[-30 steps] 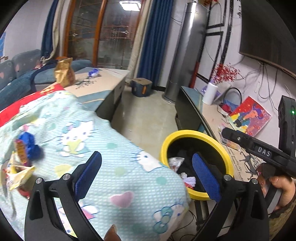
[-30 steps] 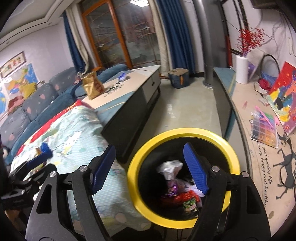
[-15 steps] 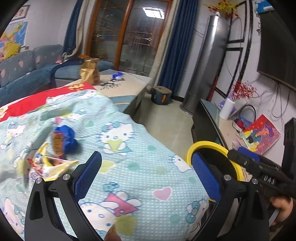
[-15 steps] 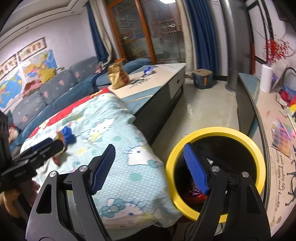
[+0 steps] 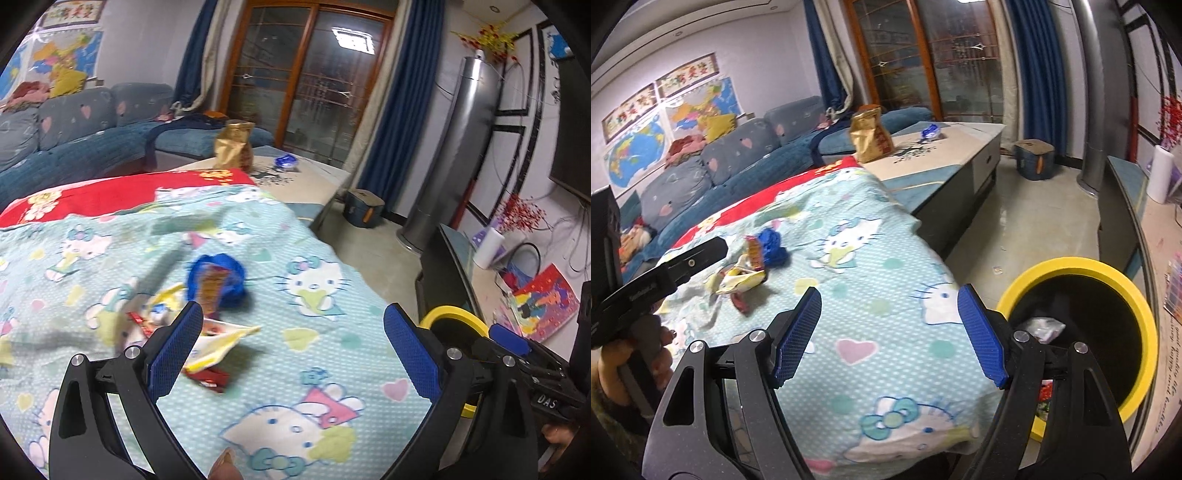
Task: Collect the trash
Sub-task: 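Move both tools back over the red and yellow wrappers on the bedspread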
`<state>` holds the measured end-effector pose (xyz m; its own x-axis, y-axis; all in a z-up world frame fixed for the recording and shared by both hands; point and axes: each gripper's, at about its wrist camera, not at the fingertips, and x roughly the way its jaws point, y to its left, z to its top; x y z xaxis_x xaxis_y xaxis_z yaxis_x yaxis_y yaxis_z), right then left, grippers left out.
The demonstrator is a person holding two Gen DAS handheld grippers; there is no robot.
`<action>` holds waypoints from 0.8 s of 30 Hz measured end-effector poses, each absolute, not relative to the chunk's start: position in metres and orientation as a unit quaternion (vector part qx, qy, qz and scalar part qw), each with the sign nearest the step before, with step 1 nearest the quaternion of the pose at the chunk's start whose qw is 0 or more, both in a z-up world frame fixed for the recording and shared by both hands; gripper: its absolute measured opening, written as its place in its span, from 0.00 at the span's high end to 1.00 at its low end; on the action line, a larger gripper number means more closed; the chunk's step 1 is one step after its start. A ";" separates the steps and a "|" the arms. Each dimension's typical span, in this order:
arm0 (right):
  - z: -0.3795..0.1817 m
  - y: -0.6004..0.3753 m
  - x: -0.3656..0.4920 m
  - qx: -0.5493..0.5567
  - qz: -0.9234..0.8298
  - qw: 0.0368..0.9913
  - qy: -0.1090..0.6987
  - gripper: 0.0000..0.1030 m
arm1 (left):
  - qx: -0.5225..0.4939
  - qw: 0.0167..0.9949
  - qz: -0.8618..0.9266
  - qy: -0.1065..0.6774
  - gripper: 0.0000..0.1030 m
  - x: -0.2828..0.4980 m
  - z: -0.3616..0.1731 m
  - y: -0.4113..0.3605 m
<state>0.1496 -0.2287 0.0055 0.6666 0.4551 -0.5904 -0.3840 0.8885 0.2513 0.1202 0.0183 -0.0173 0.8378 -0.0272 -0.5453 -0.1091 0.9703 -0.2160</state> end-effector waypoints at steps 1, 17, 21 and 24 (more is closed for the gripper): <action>0.006 -0.226 0.150 0.052 0.234 0.911 0.337 0.34 | -0.122 0.951 0.028 0.284 0.07 0.119 -0.018 0.024; 0.006 -0.144 0.166 0.041 0.304 0.887 0.344 0.34 | -0.170 0.927 0.126 0.308 0.08 0.096 -0.043 0.111; 0.003 -0.128 0.171 0.048 0.313 0.880 0.353 0.34 | -0.192 0.918 0.131 0.321 0.17 0.093 -0.053 0.124; -0.002 -0.116 0.180 0.067 0.314 0.872 0.370 0.35 | -0.211 0.909 0.133 0.332 0.25 0.095 -0.062 0.133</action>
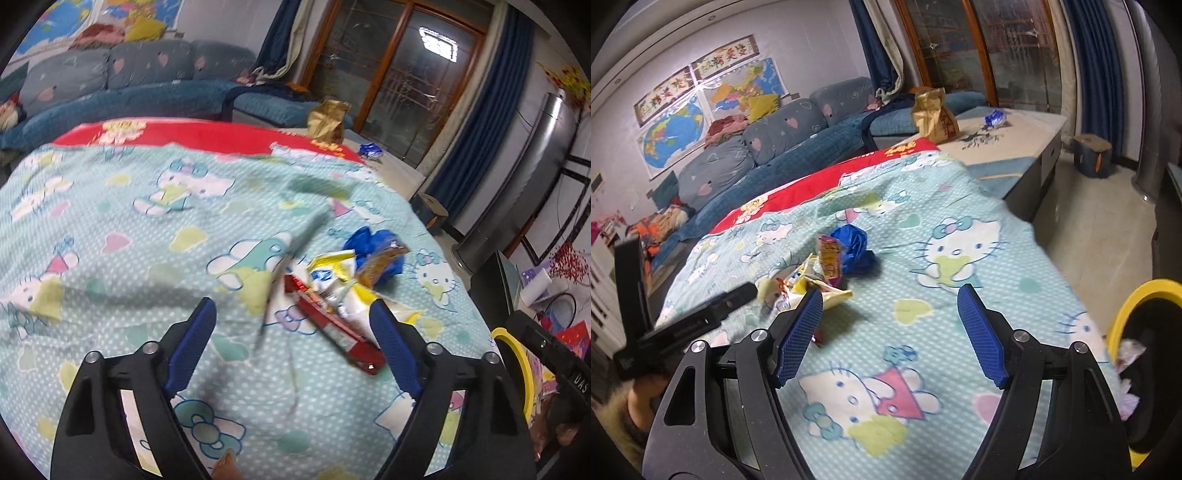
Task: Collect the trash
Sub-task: 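Move both tools back over the red and yellow wrappers on the bedspread, then grasp the red wrapper with the left tool while the right tool grasps a small candy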
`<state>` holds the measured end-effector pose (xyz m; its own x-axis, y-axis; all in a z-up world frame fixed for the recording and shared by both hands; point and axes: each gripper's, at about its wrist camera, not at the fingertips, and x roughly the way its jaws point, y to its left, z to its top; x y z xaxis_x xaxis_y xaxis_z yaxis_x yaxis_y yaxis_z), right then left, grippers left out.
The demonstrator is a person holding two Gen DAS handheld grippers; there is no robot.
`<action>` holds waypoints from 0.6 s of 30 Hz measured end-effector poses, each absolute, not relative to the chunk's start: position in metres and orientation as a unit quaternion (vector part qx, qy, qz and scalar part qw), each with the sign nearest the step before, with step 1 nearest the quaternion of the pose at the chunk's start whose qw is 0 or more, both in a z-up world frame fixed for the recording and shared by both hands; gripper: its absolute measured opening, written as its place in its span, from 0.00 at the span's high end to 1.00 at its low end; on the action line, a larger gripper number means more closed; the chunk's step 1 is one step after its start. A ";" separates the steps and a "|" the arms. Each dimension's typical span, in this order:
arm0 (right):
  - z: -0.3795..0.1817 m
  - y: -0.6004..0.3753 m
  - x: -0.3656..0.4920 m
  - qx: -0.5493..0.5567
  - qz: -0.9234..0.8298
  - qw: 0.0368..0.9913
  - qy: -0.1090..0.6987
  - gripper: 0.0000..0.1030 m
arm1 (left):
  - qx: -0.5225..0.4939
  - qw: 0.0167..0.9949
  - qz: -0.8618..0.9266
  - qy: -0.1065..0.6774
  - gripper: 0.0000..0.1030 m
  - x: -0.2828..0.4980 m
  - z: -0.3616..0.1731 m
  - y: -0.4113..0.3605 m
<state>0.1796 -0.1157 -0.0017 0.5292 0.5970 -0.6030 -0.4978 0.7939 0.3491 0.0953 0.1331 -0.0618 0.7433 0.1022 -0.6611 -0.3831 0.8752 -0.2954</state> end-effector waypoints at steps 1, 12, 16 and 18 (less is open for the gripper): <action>-0.003 -0.112 0.181 0.071 0.315 0.869 0.375 0.38 | -0.220 0.907 0.131 0.336 0.30 0.097 -0.065 0.136; -0.014 -0.068 0.194 0.047 0.315 0.862 0.393 0.47 | -0.255 0.894 0.103 0.355 0.59 0.111 -0.081 0.145; -0.006 -0.051 0.200 0.029 0.329 0.866 0.376 0.49 | -0.270 0.889 0.090 0.358 0.66 0.118 -0.085 0.145; -0.003 -0.044 0.203 0.023 0.335 0.866 0.371 0.52 | -0.276 0.887 0.085 0.360 0.66 0.122 -0.086 0.145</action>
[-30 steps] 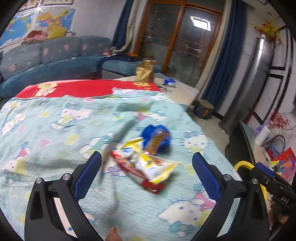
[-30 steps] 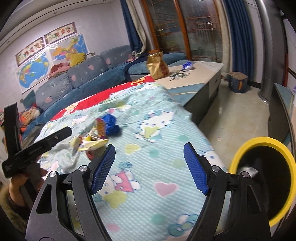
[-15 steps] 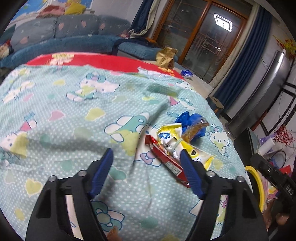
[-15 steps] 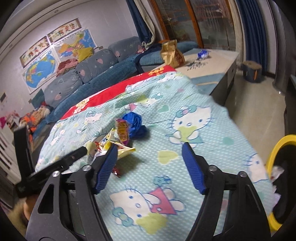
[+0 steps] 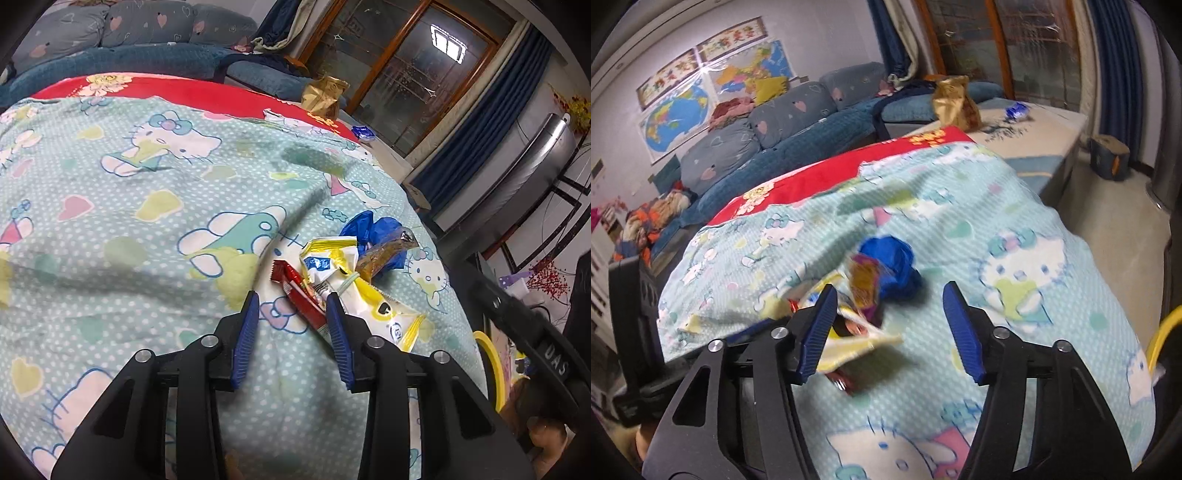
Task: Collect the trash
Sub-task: 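Grasp the red wrapper with the left tool while the right tool grasps a small candy, then carry the red wrapper and small candy over the yellow bin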
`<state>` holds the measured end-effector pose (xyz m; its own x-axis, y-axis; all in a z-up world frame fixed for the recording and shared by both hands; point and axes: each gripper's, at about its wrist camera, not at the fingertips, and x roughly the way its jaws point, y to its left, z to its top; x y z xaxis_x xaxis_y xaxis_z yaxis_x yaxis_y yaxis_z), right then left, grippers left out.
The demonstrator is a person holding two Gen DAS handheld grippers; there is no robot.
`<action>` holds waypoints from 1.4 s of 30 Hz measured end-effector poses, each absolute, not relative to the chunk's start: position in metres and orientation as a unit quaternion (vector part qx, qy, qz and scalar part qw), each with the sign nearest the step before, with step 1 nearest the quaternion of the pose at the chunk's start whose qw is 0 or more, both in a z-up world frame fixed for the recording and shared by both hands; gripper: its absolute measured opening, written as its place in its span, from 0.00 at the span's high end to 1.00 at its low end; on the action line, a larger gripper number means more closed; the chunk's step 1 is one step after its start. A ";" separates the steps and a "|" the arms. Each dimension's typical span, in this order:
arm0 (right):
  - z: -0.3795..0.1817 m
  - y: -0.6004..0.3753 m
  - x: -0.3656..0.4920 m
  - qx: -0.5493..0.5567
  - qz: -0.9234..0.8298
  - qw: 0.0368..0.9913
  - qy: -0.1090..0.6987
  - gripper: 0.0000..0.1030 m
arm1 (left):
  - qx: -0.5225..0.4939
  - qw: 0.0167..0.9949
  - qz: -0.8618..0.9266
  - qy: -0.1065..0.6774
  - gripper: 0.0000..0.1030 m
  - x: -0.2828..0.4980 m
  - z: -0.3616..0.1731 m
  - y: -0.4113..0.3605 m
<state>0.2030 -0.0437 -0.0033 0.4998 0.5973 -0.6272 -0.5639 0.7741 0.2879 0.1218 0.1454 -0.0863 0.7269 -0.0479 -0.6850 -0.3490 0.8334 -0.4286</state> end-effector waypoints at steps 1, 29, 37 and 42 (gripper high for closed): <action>-0.003 -0.039 0.206 0.015 0.337 0.866 0.369 0.52 | -0.279 0.886 0.081 0.361 0.66 0.124 -0.087 0.146; -0.004 -0.039 0.206 0.024 0.359 0.855 0.373 0.83 | -0.309 0.879 0.067 0.357 0.86 0.114 -0.081 0.147; 0.005 -0.079 0.195 0.054 0.343 0.865 0.362 0.83 | -0.294 0.894 0.051 0.335 0.91 0.098 -0.054 0.139; 0.010 -0.097 0.188 0.057 0.334 0.872 0.354 0.83 | -0.284 0.902 0.029 0.324 0.91 0.098 -0.038 0.124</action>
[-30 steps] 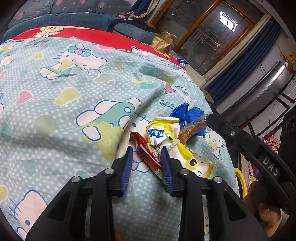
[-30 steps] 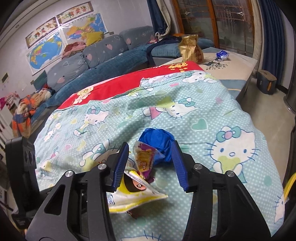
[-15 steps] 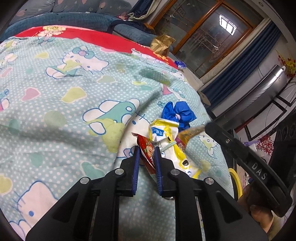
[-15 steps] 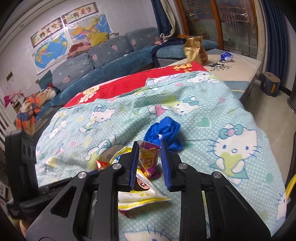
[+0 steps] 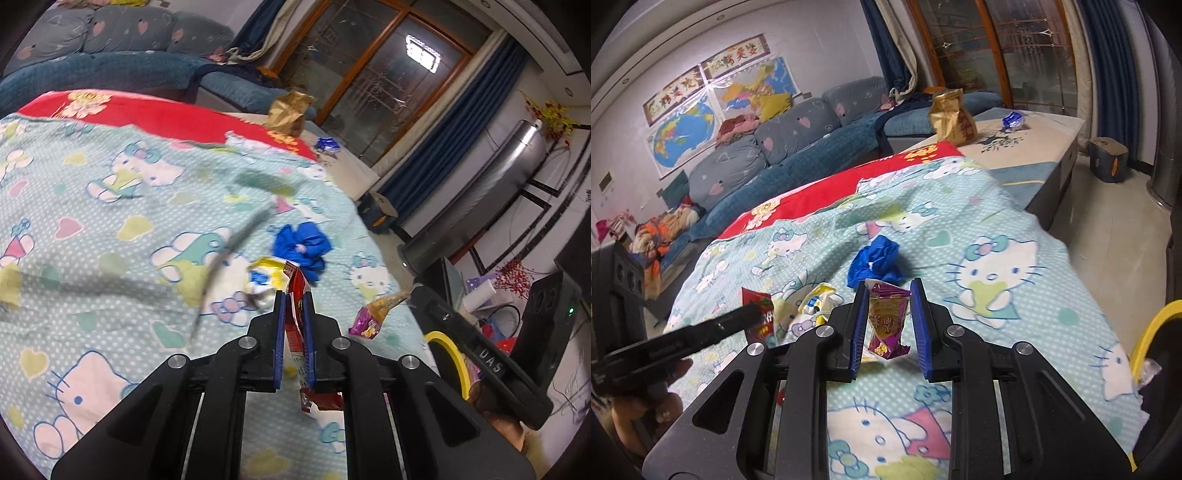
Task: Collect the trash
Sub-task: 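Carry the red wrapper and small candy over the yellow bin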
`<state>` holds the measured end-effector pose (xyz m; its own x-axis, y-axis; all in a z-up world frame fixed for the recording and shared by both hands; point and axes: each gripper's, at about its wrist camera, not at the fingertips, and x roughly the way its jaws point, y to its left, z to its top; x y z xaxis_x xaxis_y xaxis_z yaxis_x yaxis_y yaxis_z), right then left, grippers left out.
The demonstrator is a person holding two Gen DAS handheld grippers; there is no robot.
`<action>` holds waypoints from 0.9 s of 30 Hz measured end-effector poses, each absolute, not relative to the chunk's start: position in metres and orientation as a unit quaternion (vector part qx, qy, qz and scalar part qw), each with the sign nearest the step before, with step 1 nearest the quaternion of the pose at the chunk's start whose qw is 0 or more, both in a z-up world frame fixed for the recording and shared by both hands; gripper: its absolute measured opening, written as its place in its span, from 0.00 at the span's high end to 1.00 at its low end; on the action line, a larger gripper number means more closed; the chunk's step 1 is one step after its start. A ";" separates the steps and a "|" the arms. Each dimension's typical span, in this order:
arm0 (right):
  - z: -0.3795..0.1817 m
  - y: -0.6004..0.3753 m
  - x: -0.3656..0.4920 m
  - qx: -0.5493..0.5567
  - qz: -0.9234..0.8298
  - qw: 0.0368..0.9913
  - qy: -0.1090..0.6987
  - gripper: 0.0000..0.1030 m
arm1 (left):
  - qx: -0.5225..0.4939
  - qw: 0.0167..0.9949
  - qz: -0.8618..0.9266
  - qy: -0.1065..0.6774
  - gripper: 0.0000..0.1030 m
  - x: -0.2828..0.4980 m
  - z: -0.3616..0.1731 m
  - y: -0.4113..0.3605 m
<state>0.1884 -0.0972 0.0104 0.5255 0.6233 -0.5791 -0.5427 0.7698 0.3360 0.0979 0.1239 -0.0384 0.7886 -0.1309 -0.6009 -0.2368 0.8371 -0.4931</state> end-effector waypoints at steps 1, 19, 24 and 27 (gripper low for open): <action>0.011 -0.101 0.187 0.058 0.332 0.873 0.353 0.83 | -0.282 0.903 0.025 0.322 0.91 0.100 -0.036 0.120; 0.013 -0.178 0.181 0.079 0.275 0.893 0.347 0.83 | -0.226 0.920 -0.050 0.317 0.91 0.131 -0.011 0.045; 0.012 -0.201 0.184 0.087 0.253 0.899 0.346 0.83 | -0.211 0.921 -0.069 0.320 0.91 0.139 -0.010 0.024; 0.012 -0.214 0.185 0.091 0.240 0.903 0.344 0.83 | -0.202 0.922 -0.081 0.321 0.91 0.143 -0.010 0.012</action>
